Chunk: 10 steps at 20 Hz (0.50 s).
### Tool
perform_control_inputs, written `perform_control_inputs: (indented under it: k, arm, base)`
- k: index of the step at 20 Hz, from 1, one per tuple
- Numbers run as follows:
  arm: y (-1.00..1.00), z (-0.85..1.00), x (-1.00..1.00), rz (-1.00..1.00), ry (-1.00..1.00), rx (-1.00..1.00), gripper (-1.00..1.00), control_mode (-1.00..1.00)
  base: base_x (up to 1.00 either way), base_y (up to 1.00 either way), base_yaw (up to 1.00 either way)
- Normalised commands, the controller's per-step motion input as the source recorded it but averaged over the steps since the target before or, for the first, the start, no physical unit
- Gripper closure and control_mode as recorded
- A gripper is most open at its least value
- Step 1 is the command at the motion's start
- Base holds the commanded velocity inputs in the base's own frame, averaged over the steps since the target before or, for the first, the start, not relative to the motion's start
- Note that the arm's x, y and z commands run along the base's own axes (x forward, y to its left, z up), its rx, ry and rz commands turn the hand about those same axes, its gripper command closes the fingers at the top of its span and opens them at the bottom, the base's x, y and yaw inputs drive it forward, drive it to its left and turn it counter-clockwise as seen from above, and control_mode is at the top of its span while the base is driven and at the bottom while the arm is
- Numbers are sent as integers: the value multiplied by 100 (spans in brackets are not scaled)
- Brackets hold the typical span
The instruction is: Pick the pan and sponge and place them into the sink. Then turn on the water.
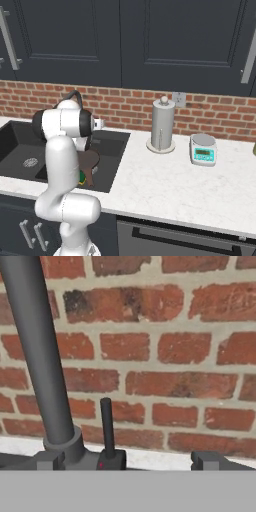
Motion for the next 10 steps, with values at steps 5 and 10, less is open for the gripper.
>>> perform_control_inputs:
  k: [5, 10]
  arm:
    - [0, -18, 3, 0, -5, 4, -100, -100]
    - [0, -16, 3, 0, -6, 4, -100, -100]
  base:
    - [0, 0, 0]
    - [0, 0, 0]
